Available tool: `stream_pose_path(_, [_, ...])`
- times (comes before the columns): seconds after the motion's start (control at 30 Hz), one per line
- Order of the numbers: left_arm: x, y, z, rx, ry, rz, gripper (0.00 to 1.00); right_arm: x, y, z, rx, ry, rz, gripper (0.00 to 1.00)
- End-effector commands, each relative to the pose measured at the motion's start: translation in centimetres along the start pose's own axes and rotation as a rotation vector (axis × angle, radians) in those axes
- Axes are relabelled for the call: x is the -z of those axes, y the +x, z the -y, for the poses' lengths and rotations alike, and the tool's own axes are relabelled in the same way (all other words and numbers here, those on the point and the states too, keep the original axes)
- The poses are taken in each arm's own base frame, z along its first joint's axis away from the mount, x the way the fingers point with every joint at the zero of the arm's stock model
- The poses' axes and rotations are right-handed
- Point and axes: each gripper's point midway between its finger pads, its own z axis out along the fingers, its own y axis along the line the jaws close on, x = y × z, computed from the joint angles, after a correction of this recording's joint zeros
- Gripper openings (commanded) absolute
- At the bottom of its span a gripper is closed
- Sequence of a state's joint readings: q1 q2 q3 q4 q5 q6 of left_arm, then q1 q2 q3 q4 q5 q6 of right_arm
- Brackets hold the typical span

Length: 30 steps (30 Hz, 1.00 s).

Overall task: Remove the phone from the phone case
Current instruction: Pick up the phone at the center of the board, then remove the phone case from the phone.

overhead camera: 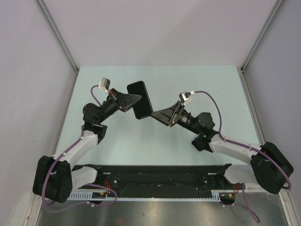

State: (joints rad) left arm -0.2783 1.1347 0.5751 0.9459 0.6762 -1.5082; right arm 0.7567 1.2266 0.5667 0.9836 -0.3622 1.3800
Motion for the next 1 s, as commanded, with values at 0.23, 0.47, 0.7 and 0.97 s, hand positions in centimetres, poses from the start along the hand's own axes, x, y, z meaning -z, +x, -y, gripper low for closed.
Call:
stream_pose_path(0.23, [0.4,-0.6,3.3,-0.096,0.091,0.04,0.0,-2.0,-0.7,-1.3,0.049,-0.072,0.011,0.17])
stream_pose_path(0.47, [0.5,-0.6,3.2,-0.096,0.082,0.044,0.0,-2.8,-0.7,-1.8,0.064,-0.08,-0.007,0.01])
stream_pose_path(0.7, [0.6,-0.7,2.5,-0.088,0.066,0.047,0.0,-2.8,-0.8,-1.8,0.066,-0.073,0.0,0.17])
stream_pose_path(0.97, [0.6,-0.8,2.1,-0.09,0.056,0.049,0.0,-2.8,-1.1,-2.3,0.077,-0.082,0.007,0.24])
